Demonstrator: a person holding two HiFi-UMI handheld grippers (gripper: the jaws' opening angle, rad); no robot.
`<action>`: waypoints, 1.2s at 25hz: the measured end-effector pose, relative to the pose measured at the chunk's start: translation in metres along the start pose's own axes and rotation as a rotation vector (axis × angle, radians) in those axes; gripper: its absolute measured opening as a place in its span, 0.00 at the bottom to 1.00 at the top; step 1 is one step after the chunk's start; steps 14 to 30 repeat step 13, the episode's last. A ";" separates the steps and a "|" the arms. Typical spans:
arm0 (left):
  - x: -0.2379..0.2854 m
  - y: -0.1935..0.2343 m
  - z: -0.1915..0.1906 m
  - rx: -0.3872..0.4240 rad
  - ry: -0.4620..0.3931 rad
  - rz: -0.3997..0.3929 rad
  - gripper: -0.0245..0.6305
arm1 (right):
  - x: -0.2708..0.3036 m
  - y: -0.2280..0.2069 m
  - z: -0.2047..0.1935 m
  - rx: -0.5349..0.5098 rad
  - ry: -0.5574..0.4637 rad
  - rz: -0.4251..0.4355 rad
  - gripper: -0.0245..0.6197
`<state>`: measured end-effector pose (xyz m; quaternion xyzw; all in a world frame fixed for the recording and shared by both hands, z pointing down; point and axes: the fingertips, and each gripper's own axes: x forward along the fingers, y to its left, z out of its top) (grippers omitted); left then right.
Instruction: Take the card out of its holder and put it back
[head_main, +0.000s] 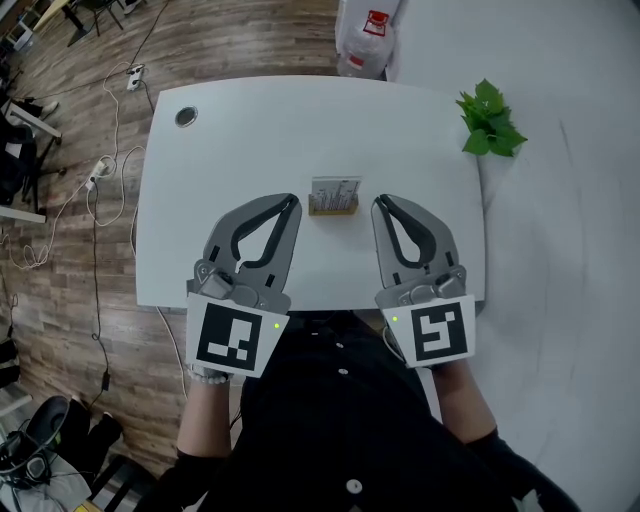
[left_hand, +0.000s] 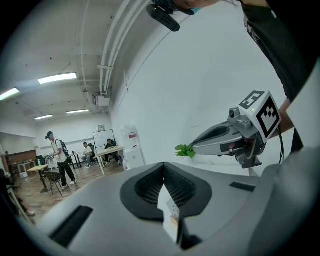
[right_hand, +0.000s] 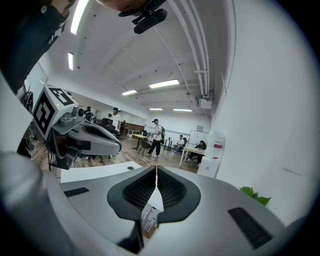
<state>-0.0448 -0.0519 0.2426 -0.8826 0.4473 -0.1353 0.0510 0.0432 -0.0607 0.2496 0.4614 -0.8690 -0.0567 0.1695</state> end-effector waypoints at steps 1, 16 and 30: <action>0.000 0.000 -0.001 0.000 0.002 -0.001 0.06 | 0.000 0.000 0.000 0.000 0.001 -0.001 0.11; 0.000 0.000 -0.003 0.003 0.003 -0.006 0.06 | 0.001 0.004 -0.002 0.005 0.007 -0.002 0.11; 0.000 0.000 -0.003 0.003 0.003 -0.006 0.06 | 0.001 0.004 -0.002 0.005 0.007 -0.002 0.11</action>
